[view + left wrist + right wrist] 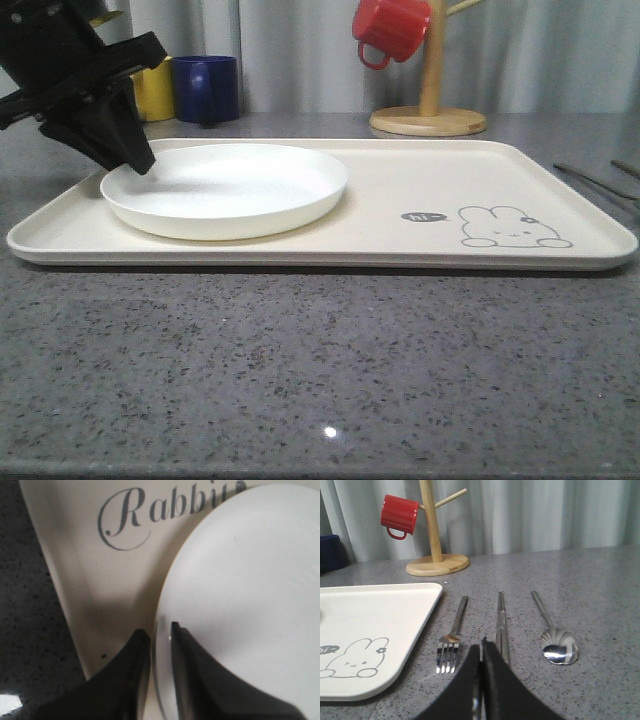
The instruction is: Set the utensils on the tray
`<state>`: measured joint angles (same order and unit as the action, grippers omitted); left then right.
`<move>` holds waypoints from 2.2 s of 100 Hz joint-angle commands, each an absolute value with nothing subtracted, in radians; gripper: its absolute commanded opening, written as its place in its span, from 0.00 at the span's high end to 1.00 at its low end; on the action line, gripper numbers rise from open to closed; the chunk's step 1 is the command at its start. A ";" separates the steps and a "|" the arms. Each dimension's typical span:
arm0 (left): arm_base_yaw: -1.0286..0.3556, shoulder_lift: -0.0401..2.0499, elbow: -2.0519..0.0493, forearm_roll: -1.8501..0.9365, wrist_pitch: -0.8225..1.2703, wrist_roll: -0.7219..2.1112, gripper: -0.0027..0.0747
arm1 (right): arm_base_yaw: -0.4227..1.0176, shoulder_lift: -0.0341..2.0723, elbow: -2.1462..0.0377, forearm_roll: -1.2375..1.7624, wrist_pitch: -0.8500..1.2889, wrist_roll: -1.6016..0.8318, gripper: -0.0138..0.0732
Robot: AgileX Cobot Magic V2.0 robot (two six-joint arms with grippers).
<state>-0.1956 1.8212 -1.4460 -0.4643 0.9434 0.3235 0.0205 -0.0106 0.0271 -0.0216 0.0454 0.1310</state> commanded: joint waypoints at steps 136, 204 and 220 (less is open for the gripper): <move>-0.067 0.573 -0.572 -0.452 0.232 0.368 0.50 | 0.013 -0.032 0.010 -0.026 -0.044 0.129 0.92; -0.067 0.377 -0.499 -0.433 0.231 0.368 0.99 | 0.013 0.213 -0.439 0.039 0.376 0.129 0.92; -0.067 0.377 -0.499 -0.433 0.231 0.368 0.99 | 0.013 0.473 -0.685 0.039 0.662 0.129 0.92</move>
